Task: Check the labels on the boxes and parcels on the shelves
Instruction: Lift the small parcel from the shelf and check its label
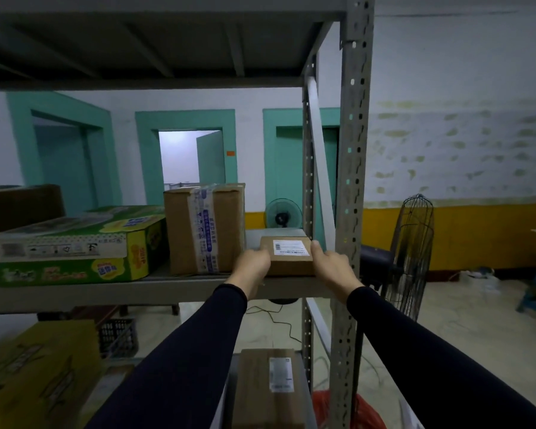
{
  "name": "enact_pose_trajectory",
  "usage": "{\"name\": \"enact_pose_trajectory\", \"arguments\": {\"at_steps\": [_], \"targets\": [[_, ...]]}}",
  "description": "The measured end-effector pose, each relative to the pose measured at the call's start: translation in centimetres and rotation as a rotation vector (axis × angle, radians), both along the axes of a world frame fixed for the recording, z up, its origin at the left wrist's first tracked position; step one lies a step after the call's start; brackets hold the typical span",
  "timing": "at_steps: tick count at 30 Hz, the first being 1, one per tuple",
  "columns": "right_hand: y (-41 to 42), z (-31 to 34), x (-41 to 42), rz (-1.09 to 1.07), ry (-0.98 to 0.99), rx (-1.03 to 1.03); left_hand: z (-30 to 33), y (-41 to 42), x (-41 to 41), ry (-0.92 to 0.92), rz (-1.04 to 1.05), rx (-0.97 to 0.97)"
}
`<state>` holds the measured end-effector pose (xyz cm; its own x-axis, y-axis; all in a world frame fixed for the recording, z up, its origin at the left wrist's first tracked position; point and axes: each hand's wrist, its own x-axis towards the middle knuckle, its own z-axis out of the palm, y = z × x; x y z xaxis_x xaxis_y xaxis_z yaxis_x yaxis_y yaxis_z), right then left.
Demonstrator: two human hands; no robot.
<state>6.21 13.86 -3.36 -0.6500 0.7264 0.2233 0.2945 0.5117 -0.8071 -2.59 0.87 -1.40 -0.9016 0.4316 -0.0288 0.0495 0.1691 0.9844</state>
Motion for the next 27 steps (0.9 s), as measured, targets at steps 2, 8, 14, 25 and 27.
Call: {"name": "enact_pose_trajectory", "arguments": {"at_steps": [2, 8, 14, 25, 27], "targets": [[0.3, -0.8, 0.4, -0.076, 0.050, 0.003, -0.2, -0.4, 0.3, -0.016, 0.044, 0.049], [-2.3, -1.0, 3.7, -0.105, 0.180, -0.059, -0.4, -3.5, 2.2, -0.072, 0.002, 0.116], [-7.2, -0.8, 7.3, -0.108, 0.295, -0.188, 0.0, -9.8, 4.5, -0.074, -0.164, 0.178], [-18.8, -2.0, 12.5, -0.004, 0.431, -0.323, -0.3, -22.9, 6.3, -0.046, -0.406, 0.212], [-19.4, -2.3, 13.1, 0.062, 0.433, -0.315, -0.4, -24.4, 6.7, -0.022, -0.412, 0.161]]}}
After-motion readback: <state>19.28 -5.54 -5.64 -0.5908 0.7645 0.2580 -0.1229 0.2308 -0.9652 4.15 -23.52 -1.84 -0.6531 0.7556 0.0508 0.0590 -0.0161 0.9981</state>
